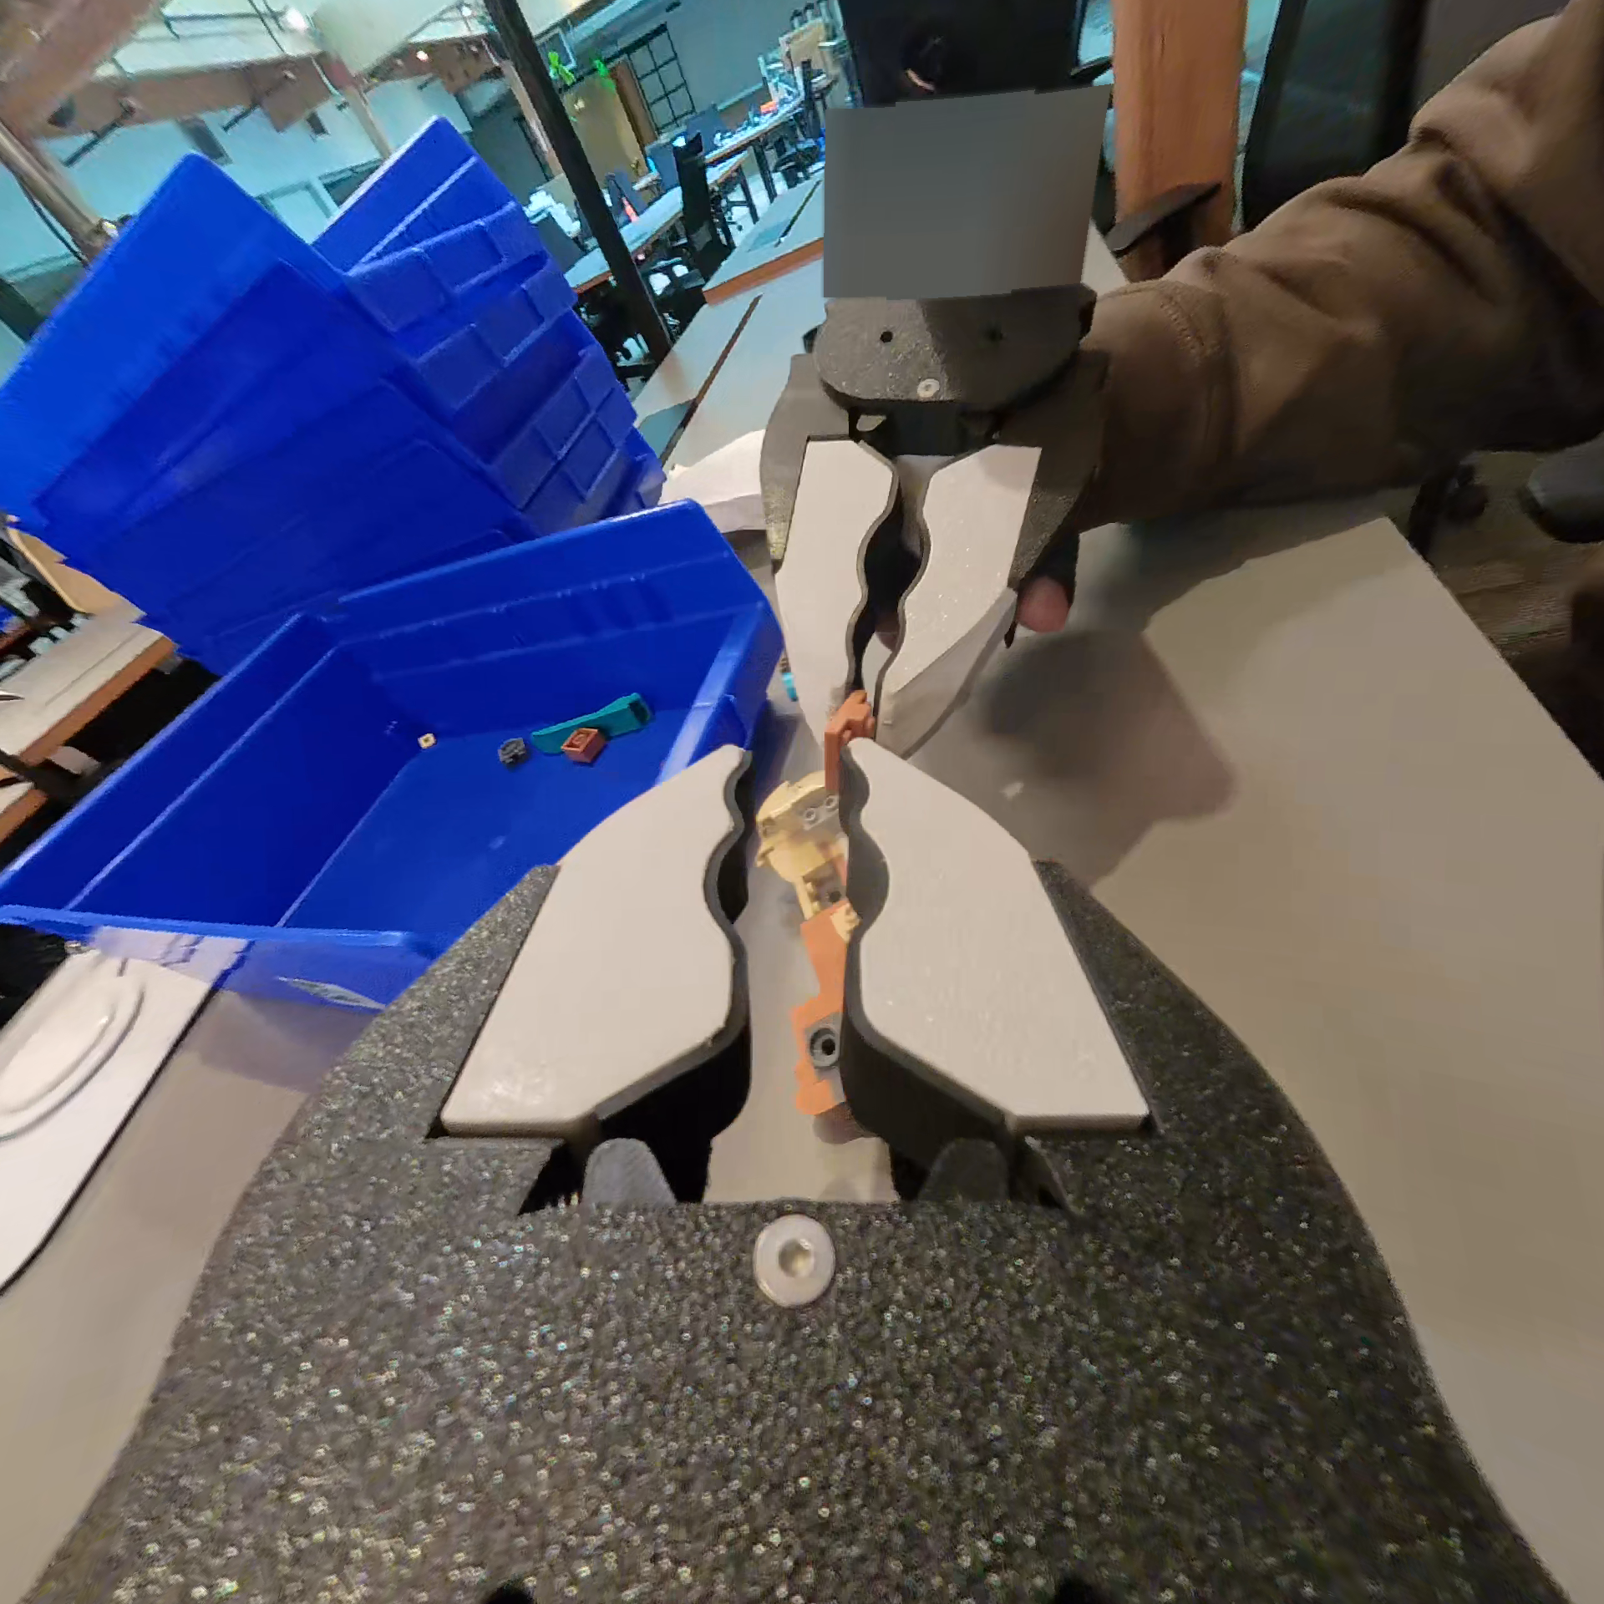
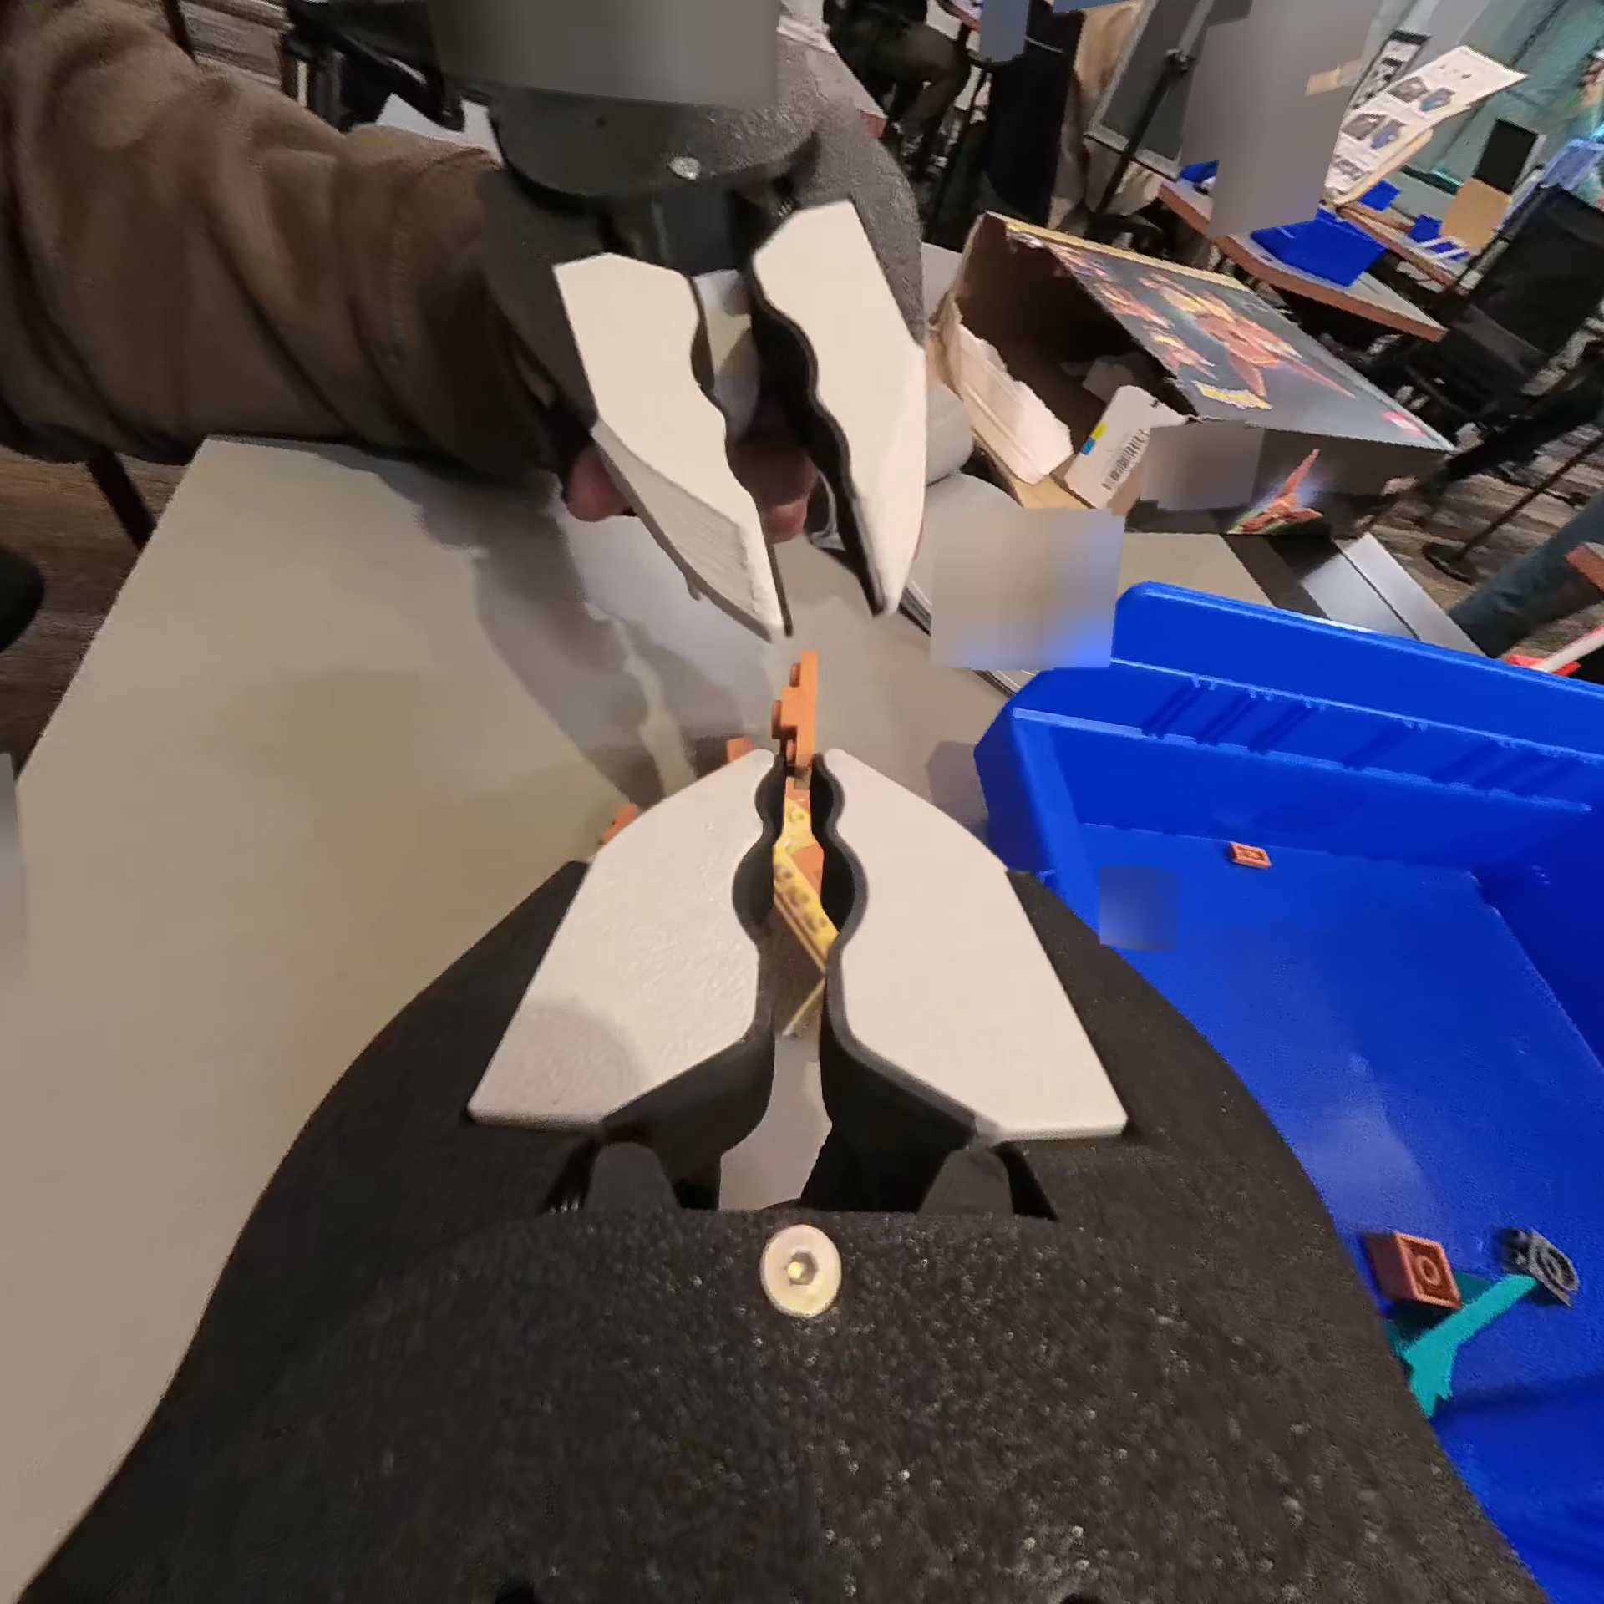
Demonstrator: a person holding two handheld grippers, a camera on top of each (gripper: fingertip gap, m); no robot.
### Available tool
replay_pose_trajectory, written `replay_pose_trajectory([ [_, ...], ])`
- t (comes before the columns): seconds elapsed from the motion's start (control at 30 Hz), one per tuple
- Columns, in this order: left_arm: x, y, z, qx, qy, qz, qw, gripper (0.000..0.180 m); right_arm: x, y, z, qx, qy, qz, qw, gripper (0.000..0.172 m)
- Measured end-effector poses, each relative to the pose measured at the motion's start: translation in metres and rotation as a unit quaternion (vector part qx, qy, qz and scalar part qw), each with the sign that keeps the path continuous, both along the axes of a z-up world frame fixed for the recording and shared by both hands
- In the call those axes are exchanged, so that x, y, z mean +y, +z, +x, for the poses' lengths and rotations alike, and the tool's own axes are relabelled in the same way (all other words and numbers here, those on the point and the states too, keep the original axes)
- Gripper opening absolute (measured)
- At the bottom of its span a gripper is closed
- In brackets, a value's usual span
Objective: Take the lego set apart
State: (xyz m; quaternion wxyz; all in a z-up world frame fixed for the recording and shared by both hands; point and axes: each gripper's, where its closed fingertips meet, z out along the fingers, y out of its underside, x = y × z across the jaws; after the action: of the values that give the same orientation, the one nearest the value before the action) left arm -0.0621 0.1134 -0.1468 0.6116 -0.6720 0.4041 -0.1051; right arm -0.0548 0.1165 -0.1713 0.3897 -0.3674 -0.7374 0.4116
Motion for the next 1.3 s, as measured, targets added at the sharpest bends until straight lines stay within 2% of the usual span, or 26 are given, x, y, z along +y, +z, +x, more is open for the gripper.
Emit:
replay_pose_trajectory([
  [0.5,-0.014,-0.016,0.019,-0.016,-0.077,-0.061,0.995,0.005,-0.017,-0.005,0.006,-0.023,0.047,-0.017,0.998,0.004],
  [0.63,-0.012,-0.014,0.018,-0.044,-0.073,-0.088,0.992,0.005,-0.013,-0.003,0.004,-0.008,0.036,-0.006,0.999,0.007],
  [0.73,-0.004,-0.004,0.011,-0.115,-0.052,-0.116,0.985,0.004,0.001,0.008,-0.003,0.051,-0.013,0.049,0.997,0.016],
  [0.83,0.004,0.004,0.001,-0.170,-0.020,-0.132,0.976,0.004,0.011,0.017,-0.008,0.112,-0.062,0.153,0.980,0.021],
  [1.0,0.012,0.003,-0.004,-0.149,0.032,-0.119,0.981,0.004,0.016,0.016,-0.015,0.150,-0.122,0.304,0.933,0.029],
  [1.3,0.016,0.006,-0.007,-0.144,0.064,-0.108,0.982,0.004,0.022,0.021,-0.021,0.172,-0.181,0.384,0.889,0.030],
])
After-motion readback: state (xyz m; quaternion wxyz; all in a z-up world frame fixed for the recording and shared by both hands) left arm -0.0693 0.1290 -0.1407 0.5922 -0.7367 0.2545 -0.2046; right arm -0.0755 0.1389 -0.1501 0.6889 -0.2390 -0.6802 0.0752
